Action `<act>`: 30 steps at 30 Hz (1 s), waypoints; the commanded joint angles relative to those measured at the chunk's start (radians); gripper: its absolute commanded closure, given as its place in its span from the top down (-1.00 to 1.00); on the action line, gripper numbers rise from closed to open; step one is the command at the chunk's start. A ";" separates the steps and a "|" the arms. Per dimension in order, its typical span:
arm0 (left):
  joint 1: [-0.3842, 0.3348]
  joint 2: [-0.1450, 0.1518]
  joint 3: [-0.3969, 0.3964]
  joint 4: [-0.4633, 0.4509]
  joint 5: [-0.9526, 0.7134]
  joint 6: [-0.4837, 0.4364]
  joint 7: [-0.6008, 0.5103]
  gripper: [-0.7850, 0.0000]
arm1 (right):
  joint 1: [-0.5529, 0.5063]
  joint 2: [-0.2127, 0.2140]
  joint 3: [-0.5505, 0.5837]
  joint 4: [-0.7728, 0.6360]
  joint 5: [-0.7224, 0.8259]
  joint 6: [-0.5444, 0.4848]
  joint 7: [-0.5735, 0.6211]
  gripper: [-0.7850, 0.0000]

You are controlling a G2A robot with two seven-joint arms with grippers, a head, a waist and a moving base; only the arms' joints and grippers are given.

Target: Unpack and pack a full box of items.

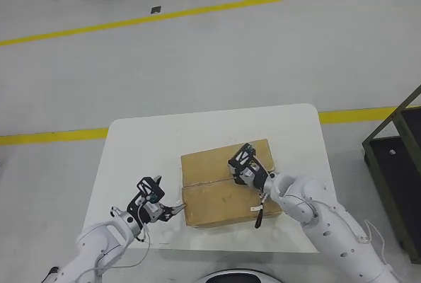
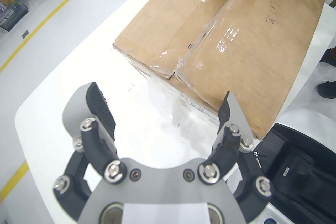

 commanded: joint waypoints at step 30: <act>-0.052 -0.005 0.023 0.068 0.041 0.009 0.016 1.00 | -0.003 -0.015 -0.033 0.003 0.009 -0.054 0.062 -1.00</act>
